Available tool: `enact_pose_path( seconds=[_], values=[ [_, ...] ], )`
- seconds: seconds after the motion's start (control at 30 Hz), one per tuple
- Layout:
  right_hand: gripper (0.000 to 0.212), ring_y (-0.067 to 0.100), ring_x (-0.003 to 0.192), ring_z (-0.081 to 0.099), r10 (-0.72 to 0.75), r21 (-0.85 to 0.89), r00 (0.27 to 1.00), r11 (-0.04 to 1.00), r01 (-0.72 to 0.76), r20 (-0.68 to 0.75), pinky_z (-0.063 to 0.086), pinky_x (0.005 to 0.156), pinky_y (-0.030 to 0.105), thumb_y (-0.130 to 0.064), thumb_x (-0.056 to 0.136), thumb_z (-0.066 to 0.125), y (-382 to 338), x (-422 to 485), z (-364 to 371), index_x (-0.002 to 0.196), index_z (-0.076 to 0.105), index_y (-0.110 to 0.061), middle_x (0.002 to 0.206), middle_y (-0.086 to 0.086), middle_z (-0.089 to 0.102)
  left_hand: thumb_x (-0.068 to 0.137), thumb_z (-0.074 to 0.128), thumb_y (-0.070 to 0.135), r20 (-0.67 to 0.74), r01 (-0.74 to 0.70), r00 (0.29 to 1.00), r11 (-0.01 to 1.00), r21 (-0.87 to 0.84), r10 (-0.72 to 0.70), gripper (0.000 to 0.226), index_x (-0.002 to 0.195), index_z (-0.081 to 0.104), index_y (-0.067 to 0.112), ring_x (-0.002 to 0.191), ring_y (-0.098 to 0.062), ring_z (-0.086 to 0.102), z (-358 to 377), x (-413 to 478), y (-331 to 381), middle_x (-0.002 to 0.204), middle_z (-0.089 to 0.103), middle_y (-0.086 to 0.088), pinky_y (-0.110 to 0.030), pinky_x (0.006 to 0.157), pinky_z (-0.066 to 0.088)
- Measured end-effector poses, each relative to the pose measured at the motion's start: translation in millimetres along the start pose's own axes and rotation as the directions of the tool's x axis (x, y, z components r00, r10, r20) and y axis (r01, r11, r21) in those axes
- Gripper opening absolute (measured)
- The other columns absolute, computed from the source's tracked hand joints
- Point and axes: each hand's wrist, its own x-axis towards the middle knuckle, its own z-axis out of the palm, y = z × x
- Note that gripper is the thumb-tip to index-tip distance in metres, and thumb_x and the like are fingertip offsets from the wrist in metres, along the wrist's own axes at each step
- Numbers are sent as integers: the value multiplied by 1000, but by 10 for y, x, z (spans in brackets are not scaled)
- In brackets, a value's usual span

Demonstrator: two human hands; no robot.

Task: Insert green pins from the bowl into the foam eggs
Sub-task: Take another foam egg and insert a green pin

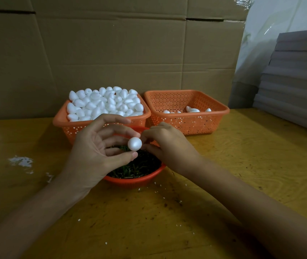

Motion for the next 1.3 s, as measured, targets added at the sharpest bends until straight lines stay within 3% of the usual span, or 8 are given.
enact_pose_path(
  seconds=[0.3,0.6,0.8,0.97,1.1,1.2,1.3],
  values=[
    [9,23,102,54,-10,-33,1000,999,10,-3,40,83,35,-18,97,69,-6,-1,-1,104,74,-15,102,-1,72,67,92,3,14,-39,999,997,69,38,36,96,79,20,104,-24,77,12,-14,29,111,80,-6,-31,80,64],
    [11,22,105,53,-18,-61,1000,998,18,-4,45,86,41,-22,98,66,-22,-9,1,106,72,-18,101,-2,73,66,87,7,10,-36,999,994,98,36,33,97,77,13,101,-22,77,27,-17,28,108,80,-3,-29,79,64],
    [12,21,98,55,-15,-47,997,999,11,-71,40,76,36,-21,93,74,-15,-9,7,104,75,-19,85,-13,51,66,89,11,10,-7,1000,996,91,6,32,96,79,17,99,-22,78,17,-18,17,105,81,-4,-30,78,64],
    [13,17,96,66,8,-21,999,1000,-9,-35,47,80,36,-19,93,74,-20,11,7,106,76,-21,96,-6,75,65,98,17,2,9,1000,994,105,-9,38,98,79,22,98,-21,78,12,-14,24,105,80,-3,-32,78,65],
    [17,16,99,72,23,11,1000,1000,-23,-19,53,86,40,-15,93,73,-29,17,2,109,77,-20,103,-6,79,62,94,28,-16,24,1000,997,77,-23,42,101,78,26,97,-23,78,12,-13,25,106,79,-4,-34,76,66],
    [20,16,100,72,22,15,1000,1000,-21,-22,53,88,41,-14,92,74,-35,17,0,110,78,-21,104,-6,79,66,98,16,-11,28,1000,997,73,-27,49,110,77,25,94,-26,78,9,-4,13,103,77,-6,-39,74,66],
    [18,17,99,72,12,27,999,1000,-11,-34,53,87,42,-13,91,75,-31,14,1,107,78,-20,103,-6,79,69,92,10,-11,28,1000,999,19,-28,51,116,76,22,89,-26,77,21,0,5,100,75,-9,-33,68,65]
  ],
)
